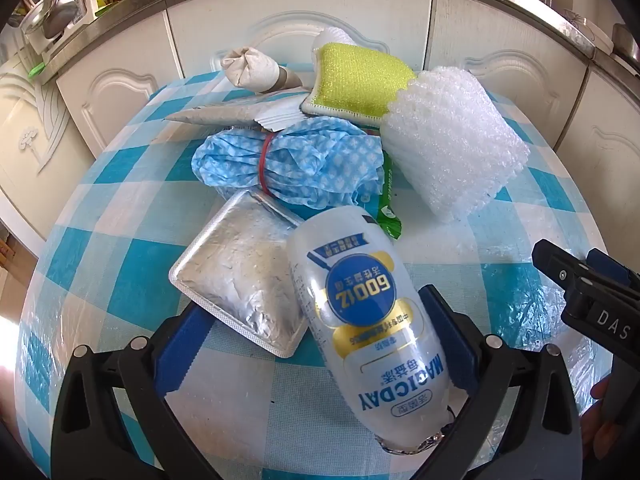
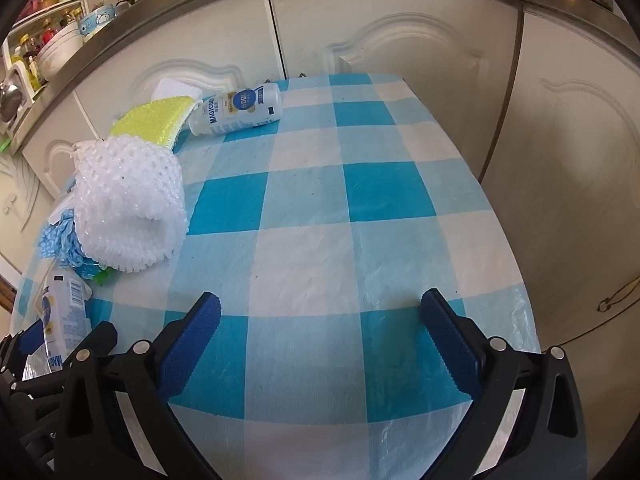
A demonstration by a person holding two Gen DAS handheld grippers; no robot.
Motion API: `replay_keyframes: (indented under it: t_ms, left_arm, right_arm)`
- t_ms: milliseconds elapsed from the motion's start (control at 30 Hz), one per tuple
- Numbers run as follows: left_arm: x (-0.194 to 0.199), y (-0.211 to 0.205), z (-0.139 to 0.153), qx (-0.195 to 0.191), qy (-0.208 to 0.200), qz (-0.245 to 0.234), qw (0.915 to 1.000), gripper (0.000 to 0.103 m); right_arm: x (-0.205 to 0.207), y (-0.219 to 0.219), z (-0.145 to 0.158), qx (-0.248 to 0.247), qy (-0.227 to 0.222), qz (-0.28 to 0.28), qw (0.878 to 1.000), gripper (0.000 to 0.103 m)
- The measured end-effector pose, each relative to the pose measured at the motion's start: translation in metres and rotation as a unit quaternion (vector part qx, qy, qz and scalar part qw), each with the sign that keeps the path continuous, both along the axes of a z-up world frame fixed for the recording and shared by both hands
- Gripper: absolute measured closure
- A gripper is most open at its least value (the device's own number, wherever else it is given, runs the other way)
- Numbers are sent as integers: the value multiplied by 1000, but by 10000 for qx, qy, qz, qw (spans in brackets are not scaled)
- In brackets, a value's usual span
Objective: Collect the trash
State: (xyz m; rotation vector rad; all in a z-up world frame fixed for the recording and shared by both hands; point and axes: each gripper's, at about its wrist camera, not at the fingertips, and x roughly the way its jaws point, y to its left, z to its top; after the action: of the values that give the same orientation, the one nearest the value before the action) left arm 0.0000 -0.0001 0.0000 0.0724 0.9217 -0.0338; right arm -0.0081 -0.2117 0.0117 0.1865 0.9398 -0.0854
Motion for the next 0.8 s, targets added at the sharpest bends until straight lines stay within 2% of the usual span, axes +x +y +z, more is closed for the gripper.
replay_keyframes:
  t_ms: [300,433,633,800]
  left_arm:
    - [0,0,0,-12,0,-5,10000,3]
    - [-4,1,2,25,-32,-4,10000,3]
    - [-23,12,23,-222,-400,42,9989,3]
    - [-45,15,59,44,-1074,-33,9942,3]
  right_arm:
    - [-2,-1,1,112,-63,-38,9999,4]
    - [-6,-5,2,305,-199,-115,9993,4]
    - [-18,-6,16,490,-489,-10,9976,4]
    - [-33,0,34,622,-922,144,9937,4]
